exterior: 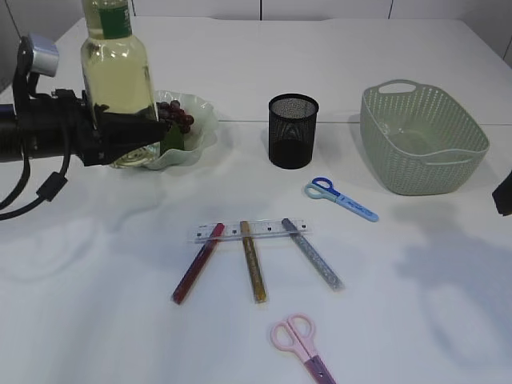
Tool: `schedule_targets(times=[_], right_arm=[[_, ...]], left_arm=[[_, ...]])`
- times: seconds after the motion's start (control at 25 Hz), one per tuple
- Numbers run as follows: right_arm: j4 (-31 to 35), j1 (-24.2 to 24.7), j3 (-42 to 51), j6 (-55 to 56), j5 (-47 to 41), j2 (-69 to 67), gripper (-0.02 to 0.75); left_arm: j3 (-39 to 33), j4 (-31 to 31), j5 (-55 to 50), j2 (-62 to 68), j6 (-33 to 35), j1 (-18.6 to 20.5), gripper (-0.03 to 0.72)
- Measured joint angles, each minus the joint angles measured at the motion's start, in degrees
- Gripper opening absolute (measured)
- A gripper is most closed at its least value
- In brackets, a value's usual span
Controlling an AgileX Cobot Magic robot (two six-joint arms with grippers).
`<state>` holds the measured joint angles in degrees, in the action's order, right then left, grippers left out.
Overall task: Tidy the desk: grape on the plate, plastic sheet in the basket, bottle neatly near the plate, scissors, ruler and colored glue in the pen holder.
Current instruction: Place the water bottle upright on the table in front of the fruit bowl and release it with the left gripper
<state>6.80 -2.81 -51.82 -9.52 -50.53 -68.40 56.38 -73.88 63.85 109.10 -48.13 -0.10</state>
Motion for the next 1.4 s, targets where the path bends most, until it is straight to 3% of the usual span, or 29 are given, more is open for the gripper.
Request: schedule_targets(times=[0.72,1.4], right_arm=[[-1.42,0.00,0.00,0.00,0.00,-0.45,0.565],[-1.67,0.00,0.00,0.00,0.00,-0.45,0.564]], left_arm=[[0.42,7.32,-0.78,13.32,12.59,0.13,0.441],[0.54,13.95,-1.96,20.73,18.55,0.13,0.441]])
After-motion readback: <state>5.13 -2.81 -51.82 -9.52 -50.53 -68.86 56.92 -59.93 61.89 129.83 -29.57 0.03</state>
